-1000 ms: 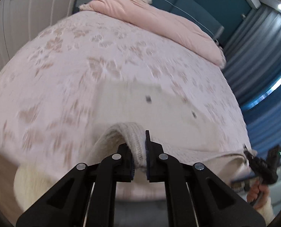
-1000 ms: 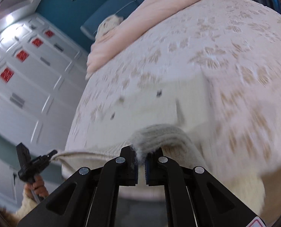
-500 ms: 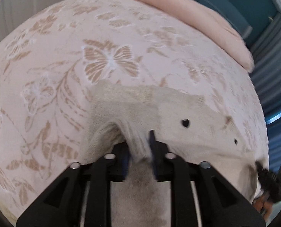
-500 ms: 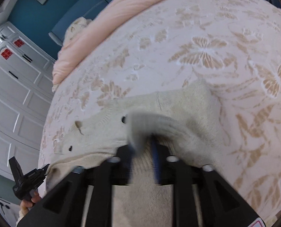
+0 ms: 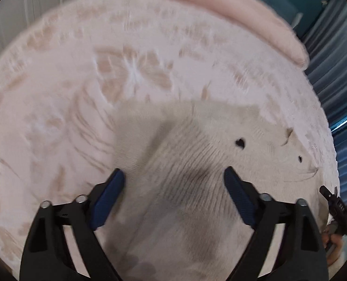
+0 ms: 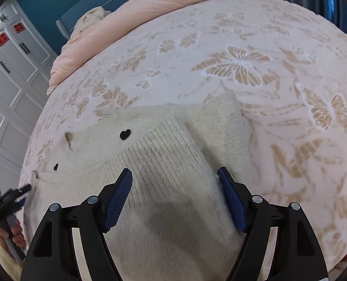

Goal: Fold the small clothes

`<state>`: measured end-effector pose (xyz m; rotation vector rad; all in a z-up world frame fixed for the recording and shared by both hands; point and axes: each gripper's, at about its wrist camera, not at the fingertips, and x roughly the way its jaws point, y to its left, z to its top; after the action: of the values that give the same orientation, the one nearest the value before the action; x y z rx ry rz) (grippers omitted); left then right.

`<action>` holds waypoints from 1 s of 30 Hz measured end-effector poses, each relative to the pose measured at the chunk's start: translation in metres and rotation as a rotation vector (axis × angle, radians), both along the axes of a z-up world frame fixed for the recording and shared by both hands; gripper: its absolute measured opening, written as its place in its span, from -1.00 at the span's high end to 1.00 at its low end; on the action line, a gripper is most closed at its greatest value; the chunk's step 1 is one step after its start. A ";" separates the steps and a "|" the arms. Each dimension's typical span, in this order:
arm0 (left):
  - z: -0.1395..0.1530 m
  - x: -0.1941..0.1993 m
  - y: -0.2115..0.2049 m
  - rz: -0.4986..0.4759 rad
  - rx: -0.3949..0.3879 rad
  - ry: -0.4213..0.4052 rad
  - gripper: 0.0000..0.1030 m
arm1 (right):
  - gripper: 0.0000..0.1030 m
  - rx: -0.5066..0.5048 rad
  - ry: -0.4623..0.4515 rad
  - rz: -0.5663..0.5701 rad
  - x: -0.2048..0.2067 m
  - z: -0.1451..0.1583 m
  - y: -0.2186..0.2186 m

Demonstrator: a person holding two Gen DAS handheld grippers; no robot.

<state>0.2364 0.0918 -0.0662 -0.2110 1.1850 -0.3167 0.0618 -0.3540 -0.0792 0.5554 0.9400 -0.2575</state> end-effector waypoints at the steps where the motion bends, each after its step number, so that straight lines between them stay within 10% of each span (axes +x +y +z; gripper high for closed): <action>1: -0.005 0.002 -0.003 -0.013 0.000 0.029 -0.15 | -0.22 0.013 0.004 -0.001 0.001 -0.001 0.001; 4: 0.003 -0.001 -0.006 -0.030 0.074 -0.001 0.74 | 0.82 0.052 0.008 0.024 -0.002 -0.001 0.003; 13: 0.111 -0.004 0.034 0.112 -0.100 -0.204 0.87 | 0.87 0.020 -0.389 -0.047 -0.038 0.121 -0.025; 18: 0.065 0.042 0.004 0.113 0.007 -0.096 0.87 | 0.87 0.041 -0.131 -0.106 0.012 0.044 -0.058; 23: 0.042 0.041 0.007 0.160 0.012 -0.072 0.87 | 0.88 0.047 -0.216 -0.116 0.015 0.055 -0.054; 30: 0.000 0.059 0.000 0.135 0.103 0.002 0.81 | 0.85 0.086 -0.003 -0.127 0.037 -0.012 -0.072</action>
<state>0.2950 0.0920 -0.0660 -0.2004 1.1795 -0.1375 0.0990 -0.4261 -0.0911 0.6962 0.9167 -0.3314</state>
